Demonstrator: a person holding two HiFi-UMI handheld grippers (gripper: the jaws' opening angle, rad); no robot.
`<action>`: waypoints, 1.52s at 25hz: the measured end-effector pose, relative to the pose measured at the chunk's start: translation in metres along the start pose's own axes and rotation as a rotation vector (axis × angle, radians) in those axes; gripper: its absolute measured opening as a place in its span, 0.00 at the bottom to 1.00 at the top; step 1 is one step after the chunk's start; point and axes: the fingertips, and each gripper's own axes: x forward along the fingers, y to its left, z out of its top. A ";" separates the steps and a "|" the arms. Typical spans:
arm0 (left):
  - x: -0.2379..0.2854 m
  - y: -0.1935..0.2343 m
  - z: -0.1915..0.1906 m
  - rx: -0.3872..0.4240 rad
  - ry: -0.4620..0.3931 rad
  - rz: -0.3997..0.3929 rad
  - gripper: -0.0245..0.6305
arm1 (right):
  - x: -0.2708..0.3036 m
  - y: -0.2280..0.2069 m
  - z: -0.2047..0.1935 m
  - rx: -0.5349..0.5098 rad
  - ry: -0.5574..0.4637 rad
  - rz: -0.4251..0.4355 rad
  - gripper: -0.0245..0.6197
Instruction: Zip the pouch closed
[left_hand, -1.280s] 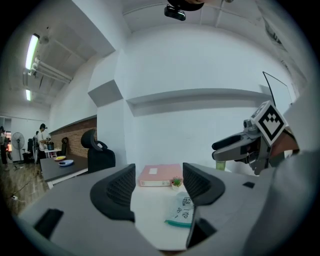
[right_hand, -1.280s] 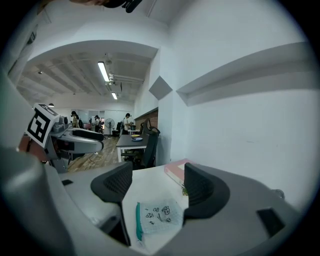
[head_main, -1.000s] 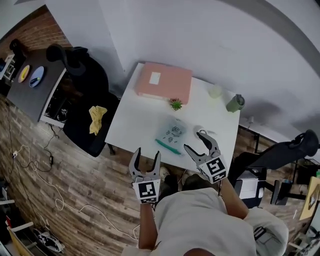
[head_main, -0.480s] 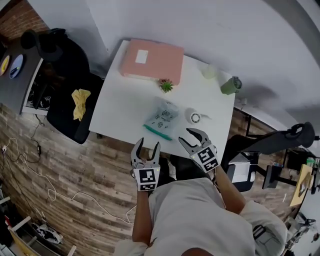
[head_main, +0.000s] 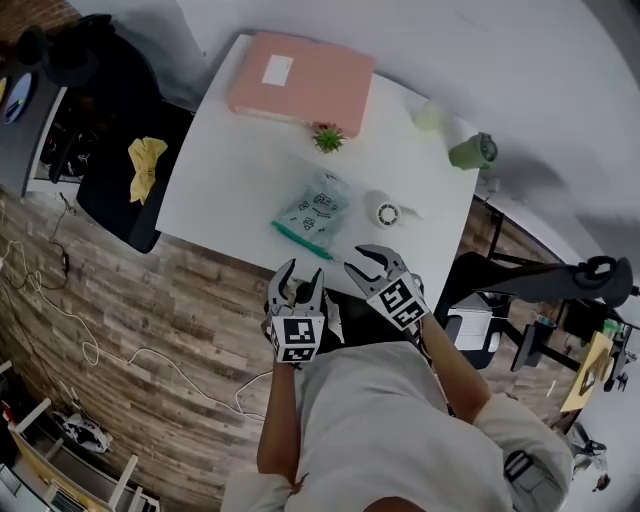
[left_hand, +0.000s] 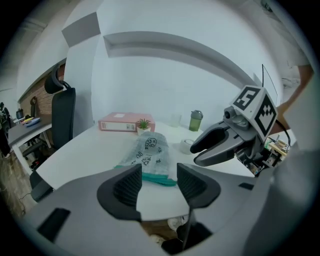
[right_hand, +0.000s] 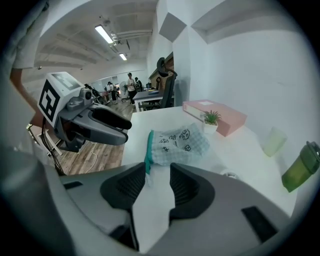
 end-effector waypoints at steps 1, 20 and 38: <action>0.003 -0.003 -0.004 -0.003 0.012 -0.002 0.37 | 0.003 0.002 -0.003 -0.008 0.009 0.013 0.28; 0.040 -0.040 -0.053 -0.026 0.142 -0.037 0.33 | 0.039 0.014 -0.040 -0.074 0.103 0.158 0.19; 0.055 -0.047 -0.065 0.001 0.184 -0.052 0.28 | 0.048 0.028 -0.034 0.037 0.056 0.255 0.05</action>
